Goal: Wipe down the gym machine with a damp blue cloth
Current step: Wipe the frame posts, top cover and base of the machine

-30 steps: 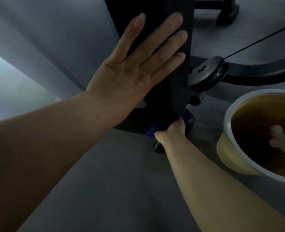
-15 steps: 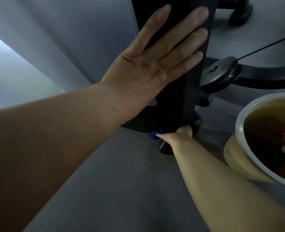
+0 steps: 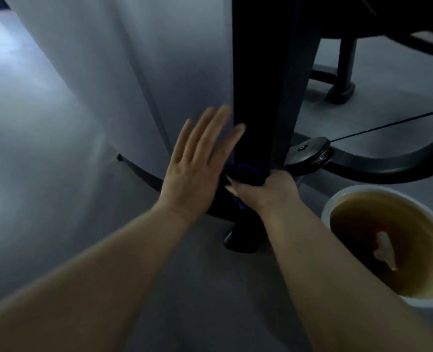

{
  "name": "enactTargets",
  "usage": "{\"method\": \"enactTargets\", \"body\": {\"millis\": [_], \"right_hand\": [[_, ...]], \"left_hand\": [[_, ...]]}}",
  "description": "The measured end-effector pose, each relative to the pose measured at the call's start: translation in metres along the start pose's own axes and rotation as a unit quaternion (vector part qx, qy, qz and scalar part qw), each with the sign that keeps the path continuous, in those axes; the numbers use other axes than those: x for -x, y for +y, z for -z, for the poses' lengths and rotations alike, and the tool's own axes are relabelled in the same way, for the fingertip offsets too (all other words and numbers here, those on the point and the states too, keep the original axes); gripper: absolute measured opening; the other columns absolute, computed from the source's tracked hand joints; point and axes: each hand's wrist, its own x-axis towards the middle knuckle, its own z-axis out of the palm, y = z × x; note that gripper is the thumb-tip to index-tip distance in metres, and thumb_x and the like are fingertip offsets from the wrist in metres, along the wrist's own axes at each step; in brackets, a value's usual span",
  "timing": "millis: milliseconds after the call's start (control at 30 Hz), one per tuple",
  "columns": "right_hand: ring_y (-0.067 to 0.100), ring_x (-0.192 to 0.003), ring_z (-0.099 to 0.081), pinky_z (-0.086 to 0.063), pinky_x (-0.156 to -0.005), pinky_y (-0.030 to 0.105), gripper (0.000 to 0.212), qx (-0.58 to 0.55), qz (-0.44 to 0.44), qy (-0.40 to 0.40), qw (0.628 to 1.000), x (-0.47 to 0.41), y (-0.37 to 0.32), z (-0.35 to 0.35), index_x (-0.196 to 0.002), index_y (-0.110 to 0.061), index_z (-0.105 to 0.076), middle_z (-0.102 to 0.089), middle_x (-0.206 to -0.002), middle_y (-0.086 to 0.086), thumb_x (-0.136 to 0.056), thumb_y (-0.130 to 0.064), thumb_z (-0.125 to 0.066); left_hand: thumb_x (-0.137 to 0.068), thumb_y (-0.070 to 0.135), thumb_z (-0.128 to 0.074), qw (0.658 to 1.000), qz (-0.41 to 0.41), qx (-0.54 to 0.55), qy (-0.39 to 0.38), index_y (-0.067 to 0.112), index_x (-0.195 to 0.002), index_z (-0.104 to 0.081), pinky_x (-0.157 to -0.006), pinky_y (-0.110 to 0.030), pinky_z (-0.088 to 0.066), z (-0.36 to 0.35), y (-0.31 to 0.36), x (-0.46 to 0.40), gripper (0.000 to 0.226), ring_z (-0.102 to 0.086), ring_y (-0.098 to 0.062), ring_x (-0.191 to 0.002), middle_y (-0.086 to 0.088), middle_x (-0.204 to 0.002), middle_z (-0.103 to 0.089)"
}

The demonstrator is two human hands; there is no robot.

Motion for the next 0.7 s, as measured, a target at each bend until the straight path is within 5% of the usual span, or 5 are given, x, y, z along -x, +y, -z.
{"method": "enactTargets", "body": {"millis": [100, 233, 367, 533, 700], "right_hand": [[0.037, -0.108, -0.057, -0.047, -0.099, 0.048, 0.031, 0.128, 0.071, 0.046, 0.988, 0.015, 0.010, 0.005, -0.132, -0.008, -0.050, -0.057, -0.125, 0.017, -0.103, -0.012, -0.041], [0.020, -0.104, -0.060, -0.048, -0.099, 0.040, 0.037, 0.466, 0.249, 0.078, 0.846, 0.027, 0.049, 0.036, -0.139, -0.023, -0.044, -0.058, -0.129, 0.005, -0.102, -0.020, -0.045], [-0.004, -0.126, -0.039, -0.031, -0.096, 0.000, 0.048, 0.676, 0.497, -0.096, 0.536, 0.042, 0.072, 0.050, -0.149, -0.027, -0.033, -0.039, -0.147, -0.007, -0.103, -0.016, -0.042], [0.021, -0.151, -0.005, -0.019, -0.118, 0.037, 0.077, 0.825, 0.528, -0.150, -0.136, -0.040, 0.018, 0.056, -0.155, -0.028, -0.021, -0.001, -0.164, -0.002, -0.090, -0.020, -0.063], [0.019, -0.149, 0.021, -0.014, -0.119, 0.037, 0.071, 0.846, 0.295, -0.190, -0.402, -0.060, 0.003, 0.041, -0.157, -0.027, 0.002, 0.044, -0.151, -0.003, -0.101, -0.014, -0.040]], "left_hand": [[-0.093, 0.006, -0.059, 0.845, 0.432, 0.315, -0.021, 0.021, -0.138, -0.047, -0.106, -0.034, -0.044, 0.006, 0.038, 0.053, 0.048, -0.046, -0.014, -0.128, -0.004, -0.147, -0.038], [-0.101, 0.017, -0.053, 0.382, 0.691, 0.608, -0.076, 0.014, -0.124, -0.060, -0.081, -0.029, -0.056, -0.011, 0.066, 0.078, 0.025, -0.069, -0.020, -0.099, -0.009, -0.114, -0.070], [-0.096, 0.018, -0.051, 0.346, 0.796, 0.496, -0.027, 0.012, -0.127, -0.054, -0.099, -0.046, -0.050, -0.021, 0.061, 0.081, 0.031, -0.061, -0.033, -0.111, -0.012, -0.122, -0.062], [-0.100, 0.012, -0.048, 0.186, 0.784, 0.592, -0.013, 0.016, -0.130, -0.058, -0.100, -0.040, -0.049, -0.024, 0.049, 0.075, 0.031, -0.062, -0.027, -0.113, -0.011, -0.124, -0.064], [-0.102, 0.007, -0.043, 0.103, 0.798, 0.594, 0.007, 0.018, -0.137, -0.052, -0.092, -0.032, -0.049, -0.030, 0.030, 0.086, 0.037, -0.059, -0.024, -0.119, -0.010, -0.132, -0.060]]}}
